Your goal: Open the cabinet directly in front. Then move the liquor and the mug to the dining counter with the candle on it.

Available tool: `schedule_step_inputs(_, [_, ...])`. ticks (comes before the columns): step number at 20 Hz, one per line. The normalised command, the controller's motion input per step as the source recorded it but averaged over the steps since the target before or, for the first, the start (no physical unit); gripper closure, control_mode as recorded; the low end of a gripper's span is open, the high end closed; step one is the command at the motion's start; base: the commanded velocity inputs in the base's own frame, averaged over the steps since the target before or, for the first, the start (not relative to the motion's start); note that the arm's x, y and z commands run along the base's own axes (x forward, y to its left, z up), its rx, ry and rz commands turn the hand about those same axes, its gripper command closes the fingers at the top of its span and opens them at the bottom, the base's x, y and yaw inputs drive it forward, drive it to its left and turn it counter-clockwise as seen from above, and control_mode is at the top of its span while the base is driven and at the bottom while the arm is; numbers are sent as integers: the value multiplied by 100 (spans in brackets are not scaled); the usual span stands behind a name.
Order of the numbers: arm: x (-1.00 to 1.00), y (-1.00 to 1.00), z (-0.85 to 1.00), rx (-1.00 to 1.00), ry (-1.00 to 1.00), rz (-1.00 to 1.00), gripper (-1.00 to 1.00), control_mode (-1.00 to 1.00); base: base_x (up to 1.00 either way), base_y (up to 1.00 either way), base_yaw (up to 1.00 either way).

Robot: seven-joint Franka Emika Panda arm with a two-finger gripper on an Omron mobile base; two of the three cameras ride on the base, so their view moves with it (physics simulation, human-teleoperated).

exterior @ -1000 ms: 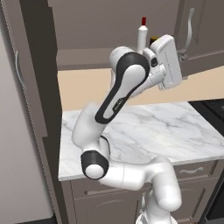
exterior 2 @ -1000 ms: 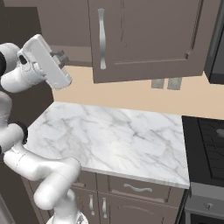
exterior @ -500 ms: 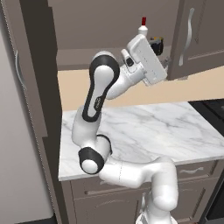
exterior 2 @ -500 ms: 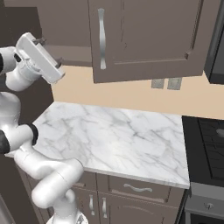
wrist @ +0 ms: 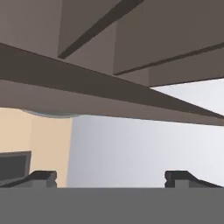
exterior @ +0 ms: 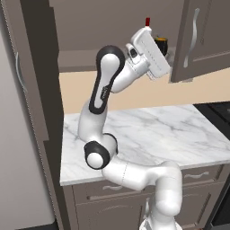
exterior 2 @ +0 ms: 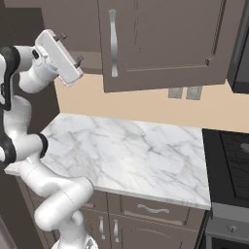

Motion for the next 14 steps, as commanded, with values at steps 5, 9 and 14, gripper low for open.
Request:
schedule_step_inputs(5, [57,21,0,23,14,-3,-100,-100,0,0,0])
schedule_step_inputs(9, [53,30,0,24,9,-3,-100,-100,0,0,0])
schedule_step_inputs(14, [53,37,0,22,6,-2,-100,-100,0,0,0])
